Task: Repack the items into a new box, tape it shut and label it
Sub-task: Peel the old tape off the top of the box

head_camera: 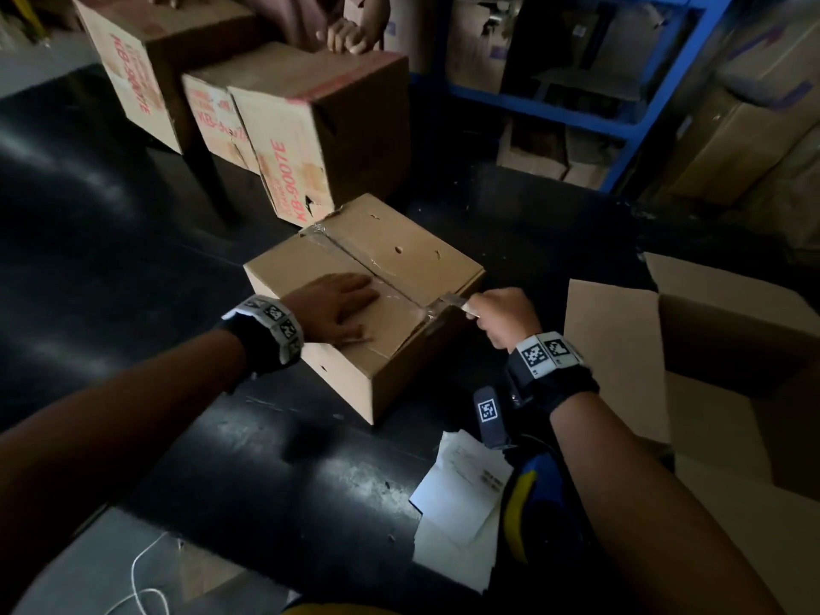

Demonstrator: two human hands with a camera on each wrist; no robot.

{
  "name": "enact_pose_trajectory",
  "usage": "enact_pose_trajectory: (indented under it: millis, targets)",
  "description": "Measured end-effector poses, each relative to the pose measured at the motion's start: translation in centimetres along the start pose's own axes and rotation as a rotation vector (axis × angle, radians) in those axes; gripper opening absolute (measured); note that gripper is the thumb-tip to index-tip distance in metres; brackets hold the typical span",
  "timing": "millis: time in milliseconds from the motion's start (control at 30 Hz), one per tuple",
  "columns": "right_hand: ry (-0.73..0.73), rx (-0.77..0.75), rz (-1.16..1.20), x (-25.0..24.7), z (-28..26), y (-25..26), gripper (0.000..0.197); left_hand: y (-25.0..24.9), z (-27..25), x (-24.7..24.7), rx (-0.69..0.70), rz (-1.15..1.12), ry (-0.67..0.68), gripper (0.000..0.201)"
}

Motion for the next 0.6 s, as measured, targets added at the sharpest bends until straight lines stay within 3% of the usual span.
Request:
enact_pose_trajectory:
  millis: [100,200,300,500,600]
  targets:
    - [-0.017,-0.067,-0.016,0.6,-0.1,0.5,0.032,3.3,-1.1,0.3,0.042,0.145,0.109,0.11]
    - [-0.004,-0.101,0.017,1.4,-0.5,1.0,0.024,4.2,-1.7,0.6,0.066,0.185,0.132,0.108]
    - [0.002,-0.106,0.091,1.8,-0.9,1.6,0.022,3.3,-1.6,1.3,0.031,0.169,0.069,0.103]
    - [-0.105,-0.184,-0.052,2.0,-0.6,3.1,0.028,-1.8,-0.5,1.3,-0.228,0.0,-0.086,0.104]
    - [-0.143,-0.178,-0.089,1.7,-0.8,3.3,0.027,-5.1,-0.7,1.1,-0.231,0.015,-0.155,0.102]
Point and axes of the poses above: each hand's wrist, its own z-axis towards the middle knuckle, its own x-axis out of the palm, y = z × x, the point moved 6 cm from there along z, towards the middle knuckle, and after that the axes turned 4 degrees about -y, right-handed, at the moved point
